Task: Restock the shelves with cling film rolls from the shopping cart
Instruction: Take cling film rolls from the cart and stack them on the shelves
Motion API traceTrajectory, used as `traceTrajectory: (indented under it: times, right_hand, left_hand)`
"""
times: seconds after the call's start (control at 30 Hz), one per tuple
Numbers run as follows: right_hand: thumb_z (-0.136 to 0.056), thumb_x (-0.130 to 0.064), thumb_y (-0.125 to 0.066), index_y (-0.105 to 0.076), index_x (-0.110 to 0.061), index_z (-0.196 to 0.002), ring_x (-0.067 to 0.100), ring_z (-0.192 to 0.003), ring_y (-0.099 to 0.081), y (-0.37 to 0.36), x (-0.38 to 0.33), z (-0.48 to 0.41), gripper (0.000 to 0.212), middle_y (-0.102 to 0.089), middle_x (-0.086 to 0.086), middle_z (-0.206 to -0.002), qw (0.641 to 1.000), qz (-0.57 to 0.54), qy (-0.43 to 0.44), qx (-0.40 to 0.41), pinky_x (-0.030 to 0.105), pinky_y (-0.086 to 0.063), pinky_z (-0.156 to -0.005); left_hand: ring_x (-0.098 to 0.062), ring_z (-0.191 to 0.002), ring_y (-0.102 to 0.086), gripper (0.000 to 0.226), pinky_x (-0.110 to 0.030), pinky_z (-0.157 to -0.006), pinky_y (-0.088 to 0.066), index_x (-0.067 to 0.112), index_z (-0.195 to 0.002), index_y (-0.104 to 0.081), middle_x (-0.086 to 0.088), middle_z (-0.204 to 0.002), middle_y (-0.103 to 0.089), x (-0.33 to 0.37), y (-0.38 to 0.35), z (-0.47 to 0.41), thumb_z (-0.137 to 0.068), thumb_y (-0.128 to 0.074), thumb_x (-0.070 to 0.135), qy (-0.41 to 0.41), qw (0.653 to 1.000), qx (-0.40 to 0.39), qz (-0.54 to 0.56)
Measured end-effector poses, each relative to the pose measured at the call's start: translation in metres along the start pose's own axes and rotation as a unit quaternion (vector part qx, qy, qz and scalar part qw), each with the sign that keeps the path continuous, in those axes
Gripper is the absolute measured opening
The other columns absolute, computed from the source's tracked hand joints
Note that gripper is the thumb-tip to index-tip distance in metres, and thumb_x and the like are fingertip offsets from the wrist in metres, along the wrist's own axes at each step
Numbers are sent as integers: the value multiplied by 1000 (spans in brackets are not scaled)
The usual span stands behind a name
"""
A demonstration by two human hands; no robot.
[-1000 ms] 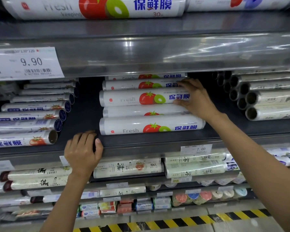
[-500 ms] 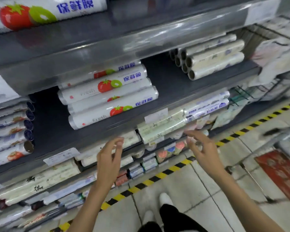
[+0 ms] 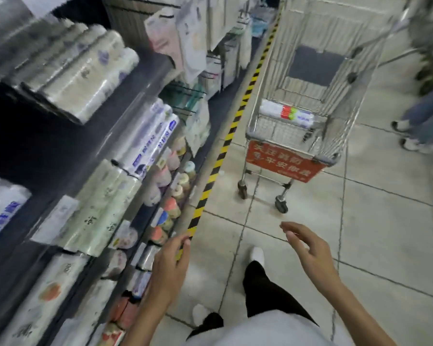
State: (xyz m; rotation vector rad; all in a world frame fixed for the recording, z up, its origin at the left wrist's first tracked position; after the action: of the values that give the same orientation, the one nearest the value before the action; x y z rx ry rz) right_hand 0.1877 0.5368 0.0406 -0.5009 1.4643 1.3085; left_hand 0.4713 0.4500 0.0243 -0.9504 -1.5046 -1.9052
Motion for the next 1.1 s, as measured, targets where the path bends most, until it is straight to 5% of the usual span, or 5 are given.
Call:
traceTrajectory:
  times: [0.23, 0.6, 0.73, 0.97, 1.1]
  right_hand:
    - [-88, -42, -52, -65, -27, -111, -7, -104, -57, 86, 44, -63, 31, -62, -26, -110, 997, 30, -13, 64, 10, -43, -84]
    - [-88, -42, -51, -59, -35, -109, -13, -109, -50, 200, 72, -218, 23, -58, -25, -113, 994, 97, -23, 42, 0, -30, -88]
    - [-87, -44, -49, -58, -34, -109, -20, -107, -46, 218, 74, -299, 25, -57, -26, -112, 994, 94, -23, 44, -2, -29, -89]
    - [-89, -45, -49, -62, -18, -119, 5, -113, -49, 218, 87, -496, 42, -58, -10, -118, 991, 126, -27, 36, 24, -34, -98]
    - [-94, -26, -55, -58, -13, -125, 18, -119, -51, 188, 124, -626, 33, -58, 4, -127, 984, 173, -34, -12, 34, -38, -102]
  left_hand:
    - [-8, -100, -56, 48, -13, -86, -36, 11, -112, -65, 4, -108, -65, 78, -85, -102, -92, -35, 41, -142, 984, -66, -81]
    - [-16, -98, -59, 33, -31, -87, -46, 3, -107, -65, -7, -103, -68, 212, -197, -260, -92, -42, 21, -283, 943, -112, -132]
    - [-9, -98, -58, 29, -26, -85, -48, 6, -107, -65, -4, -104, -67, 247, -226, -338, -91, -45, 19, -318, 930, -128, -131]
    - [-13, -94, -65, 34, -24, -92, -46, 8, -110, -64, -3, -103, -70, 273, -315, -502, -86, -42, 19, -318, 909, -187, -193]
    - [-26, -90, -68, 37, -36, -84, -53, 2, -104, -65, -12, -97, -70, 248, -394, -592, -84, -38, 18, -275, 910, -224, -216]
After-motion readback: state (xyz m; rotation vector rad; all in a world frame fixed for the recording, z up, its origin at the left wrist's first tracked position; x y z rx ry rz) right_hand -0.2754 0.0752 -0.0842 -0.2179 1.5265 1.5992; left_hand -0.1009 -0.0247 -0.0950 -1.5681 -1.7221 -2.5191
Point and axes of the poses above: each hand's wrist, its own z-axis away from the middle knuckle, its own y-axis out of the back of the hand, x = y × z, the point moved 2 cm from there along -z, towards the middle knuckle
